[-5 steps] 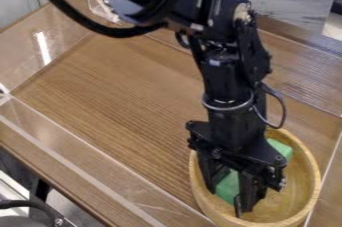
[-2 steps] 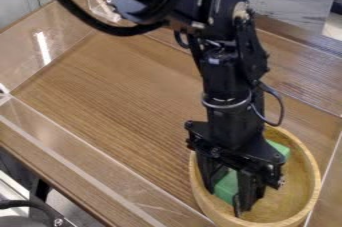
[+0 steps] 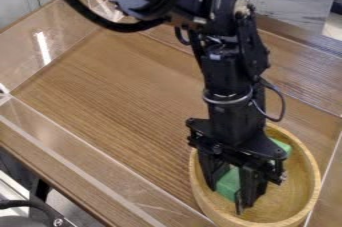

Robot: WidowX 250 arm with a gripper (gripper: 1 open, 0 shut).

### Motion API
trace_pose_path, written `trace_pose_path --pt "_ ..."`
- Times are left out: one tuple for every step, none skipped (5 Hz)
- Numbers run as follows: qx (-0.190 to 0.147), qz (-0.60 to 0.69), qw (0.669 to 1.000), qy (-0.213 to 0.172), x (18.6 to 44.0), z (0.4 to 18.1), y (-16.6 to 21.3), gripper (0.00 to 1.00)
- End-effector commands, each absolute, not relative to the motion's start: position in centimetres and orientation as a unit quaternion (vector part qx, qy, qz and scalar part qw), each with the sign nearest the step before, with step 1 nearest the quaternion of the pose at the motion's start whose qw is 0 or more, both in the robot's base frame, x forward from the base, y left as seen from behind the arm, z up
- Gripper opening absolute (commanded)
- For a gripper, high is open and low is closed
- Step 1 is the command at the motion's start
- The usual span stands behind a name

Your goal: Put the green block in the brown bowl

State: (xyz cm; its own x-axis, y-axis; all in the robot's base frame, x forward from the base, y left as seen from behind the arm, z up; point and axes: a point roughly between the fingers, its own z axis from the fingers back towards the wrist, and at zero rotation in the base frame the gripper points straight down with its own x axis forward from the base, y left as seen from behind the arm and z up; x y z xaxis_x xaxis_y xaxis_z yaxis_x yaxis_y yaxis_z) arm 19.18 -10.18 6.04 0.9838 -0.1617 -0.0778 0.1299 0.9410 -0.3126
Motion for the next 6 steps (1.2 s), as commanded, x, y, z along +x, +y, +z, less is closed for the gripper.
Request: trace_pose_path --pt "-0.163 -0.077 0.983 0.031 20.39 7.07 -10.32 0.0" --pt "-0.165 -0.077 0.983 0.034 20.44 7.15 -10.29 0.0" --pt "-0.166 -0.076 0.982 0.037 20.51 7.21 -10.25 0.0" --pt "-0.167 -0.075 0.982 0.037 20.68 7.26 -10.08 0.0" --pt "-0.168 -0.073 0.982 0.037 20.87 7.35 -9.9 0.0" --pt "-0.169 -0.072 0.982 0.037 21.04 7.46 -9.71 1.0"
